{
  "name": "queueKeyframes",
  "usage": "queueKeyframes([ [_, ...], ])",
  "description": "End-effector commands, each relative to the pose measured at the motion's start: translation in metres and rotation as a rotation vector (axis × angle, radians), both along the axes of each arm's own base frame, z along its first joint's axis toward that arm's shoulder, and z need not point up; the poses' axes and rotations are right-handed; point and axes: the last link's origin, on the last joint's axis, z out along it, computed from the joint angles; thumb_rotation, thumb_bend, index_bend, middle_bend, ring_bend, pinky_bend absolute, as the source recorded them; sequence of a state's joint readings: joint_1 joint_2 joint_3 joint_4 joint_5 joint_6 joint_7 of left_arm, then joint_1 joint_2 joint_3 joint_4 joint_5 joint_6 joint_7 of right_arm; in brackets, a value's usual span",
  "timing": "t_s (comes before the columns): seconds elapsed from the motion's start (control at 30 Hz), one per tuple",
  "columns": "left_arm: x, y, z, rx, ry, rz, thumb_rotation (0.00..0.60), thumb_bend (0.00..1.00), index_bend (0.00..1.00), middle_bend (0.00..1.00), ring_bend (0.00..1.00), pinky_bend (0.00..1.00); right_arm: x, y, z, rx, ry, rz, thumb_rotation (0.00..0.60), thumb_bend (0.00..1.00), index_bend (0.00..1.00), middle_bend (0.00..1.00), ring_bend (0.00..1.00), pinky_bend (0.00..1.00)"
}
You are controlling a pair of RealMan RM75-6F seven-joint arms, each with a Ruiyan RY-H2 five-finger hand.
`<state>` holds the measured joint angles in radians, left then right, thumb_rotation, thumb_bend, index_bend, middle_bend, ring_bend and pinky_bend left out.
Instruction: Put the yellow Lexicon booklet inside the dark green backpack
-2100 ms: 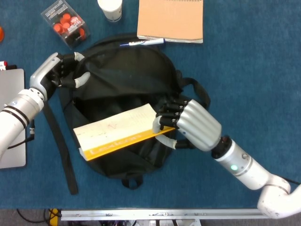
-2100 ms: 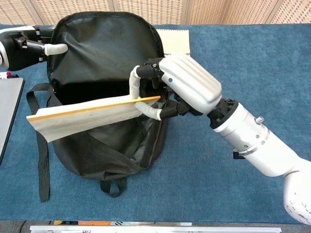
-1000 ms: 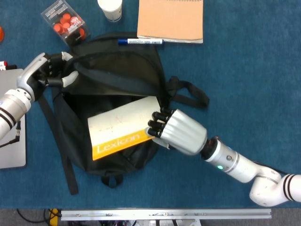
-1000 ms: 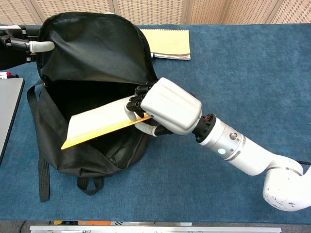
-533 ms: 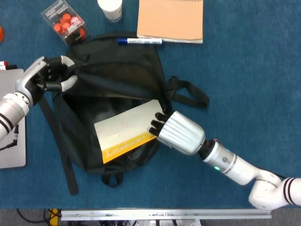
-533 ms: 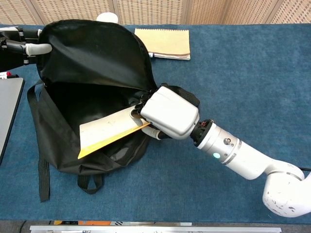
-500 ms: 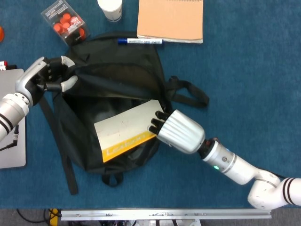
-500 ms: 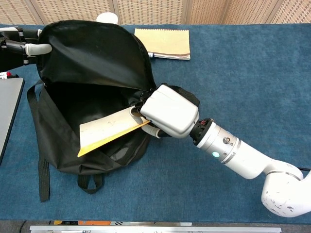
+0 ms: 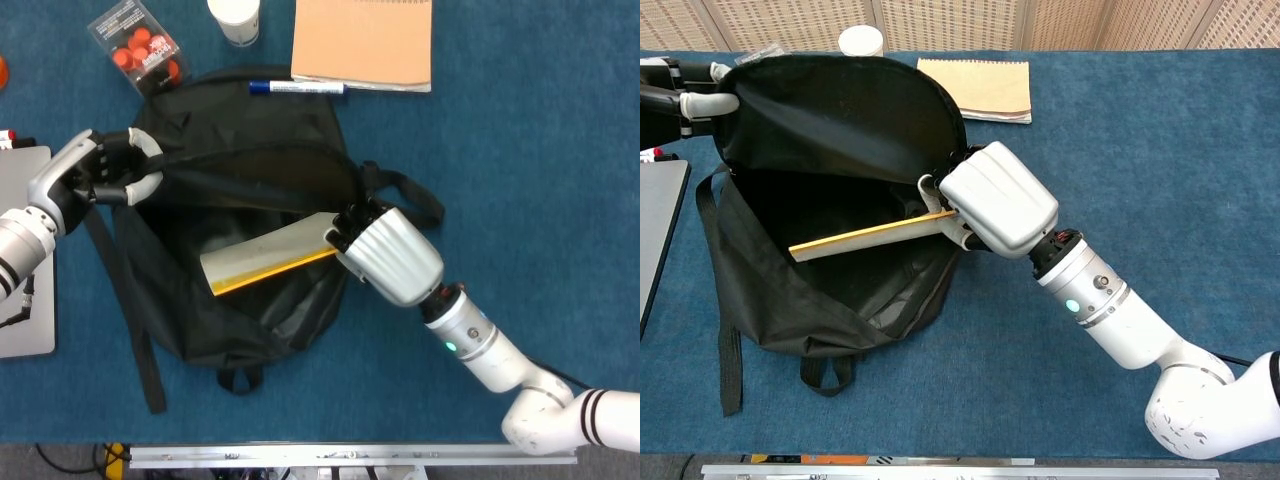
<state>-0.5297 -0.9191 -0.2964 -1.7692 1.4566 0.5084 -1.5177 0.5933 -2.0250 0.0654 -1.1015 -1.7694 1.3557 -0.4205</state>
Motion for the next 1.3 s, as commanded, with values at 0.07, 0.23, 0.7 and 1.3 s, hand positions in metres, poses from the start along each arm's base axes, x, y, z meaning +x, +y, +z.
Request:
queueKeyframes([
  [0.07,0.0,-0.001,0.002,-0.001,-0.004,-0.002,0.6,0.4,0.54,0.29,0.22,0.14,0.006,0.008,-0.001,-0.026,-0.051,-0.014,0.6,0.4,0.82,0.75,0.52,0.56],
  [0.23,0.001,-0.002,0.004,-0.003,-0.007,-0.006,0.6,0.4,0.54,0.29,0.22,0.14,0.013,0.019,-0.014,0.028,-0.028,0.025,0.6,0.41,0.82,0.75,0.53,0.56],
  [0.7,0.002,-0.006,0.006,-0.014,-0.007,-0.016,0.6,0.4,0.54,0.28,0.22,0.14,0.001,0.021,-0.028,0.106,0.16,0.098,0.6,0.4,0.83,0.75,0.53,0.56],
  [1.3,0.0,-0.011,0.008,-0.033,-0.013,-0.022,0.6,0.4,0.53,0.28,0.21,0.14,0.014,-0.01,-0.041,0.026,0.181,0.014,0.6,0.39,0.83,0.75,0.53,0.56],
])
